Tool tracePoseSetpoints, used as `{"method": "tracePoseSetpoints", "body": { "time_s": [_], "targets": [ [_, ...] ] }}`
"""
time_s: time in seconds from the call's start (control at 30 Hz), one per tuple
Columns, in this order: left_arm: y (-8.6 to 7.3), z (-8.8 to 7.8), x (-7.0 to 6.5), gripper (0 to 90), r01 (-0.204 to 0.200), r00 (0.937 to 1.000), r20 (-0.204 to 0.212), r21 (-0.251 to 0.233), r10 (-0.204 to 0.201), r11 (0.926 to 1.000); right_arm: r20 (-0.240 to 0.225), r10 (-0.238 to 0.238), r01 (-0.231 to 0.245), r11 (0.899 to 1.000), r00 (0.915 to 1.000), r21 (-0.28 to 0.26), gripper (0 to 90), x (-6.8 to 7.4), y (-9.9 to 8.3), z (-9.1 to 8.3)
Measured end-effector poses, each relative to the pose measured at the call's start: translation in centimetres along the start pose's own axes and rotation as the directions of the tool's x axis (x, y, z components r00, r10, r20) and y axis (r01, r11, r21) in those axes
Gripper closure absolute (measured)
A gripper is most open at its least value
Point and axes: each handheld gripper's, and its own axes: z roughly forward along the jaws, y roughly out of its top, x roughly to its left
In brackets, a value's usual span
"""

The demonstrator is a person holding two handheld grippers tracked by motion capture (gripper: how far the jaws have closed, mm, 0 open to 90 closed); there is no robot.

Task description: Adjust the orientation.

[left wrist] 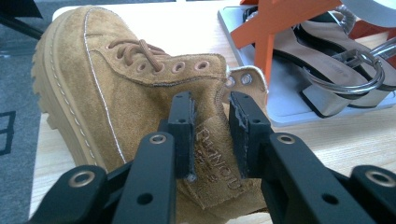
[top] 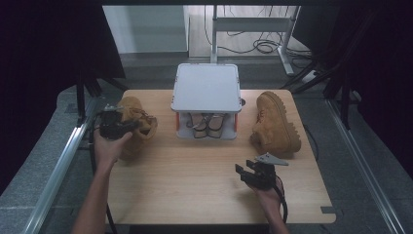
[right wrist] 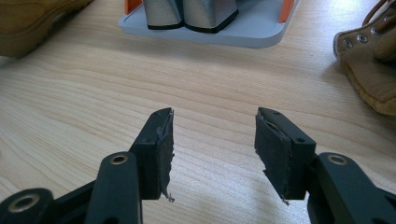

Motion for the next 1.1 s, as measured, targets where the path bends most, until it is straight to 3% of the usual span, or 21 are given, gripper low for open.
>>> {"method": "tracePoseSetpoints", "body": {
  "time_s": [0.27, 0.43, 0.47, 0.53, 0.83, 1.1],
  "targets": [
    [-0.4, -1.2, 3.1, 73.6, 0.051, 0.9986, -0.015, 0.013, -0.051, 0.9986, -0.001, -0.002, 0.002, 1.0, 1.0, 0.004, 46.9, 0.0, -0.1, 0.1],
    [-1.3, -1.4, 6.5, 76.1, 0.11, 0.9933, -0.041, 0.051, -0.108, 0.9926, -0.003, -0.003, 0.003, 1.0, 1.0, 0.004, 46.9, 0.2, -0.1, 0.3],
    [-1.6, -1.4, 7.4, 76.5, 0.128, 0.9913, -0.037, 0.052, -0.126, 0.9904, -0.004, -0.003, 0.003, 1.0, 1.0, 0.006, 46.9, 0.2, -0.1, 0.4],
    [-2.0, -1.7, 8.7, 77.0, 0.177, 0.9831, 0.039, 0.042, -0.179, 0.9833, -0.006, -0.005, 0.005, 1.0, 1.0, 0.01, 46.9, 0.3, -0.1, 0.5],
    [-1.7, -1.8, 7.8, 74.4, 0.128, 0.9917, -0.019, 0.038, -0.128, 0.991, -0.009, -0.014, 0.014, 1.0, 0.9999, 0.015, 46.8, 0.6, -0.1, 0.8],
    [-2.1, -2.1, 7.1, 53.9, 0.094, 0.9932, -0.07, 0.013, -0.093, 0.9955, -0.011, -0.009, 0.009, 1.0, 0.9999, 0.012, 46.9, 0.4, 0.0, 0.7]
  ]
}}
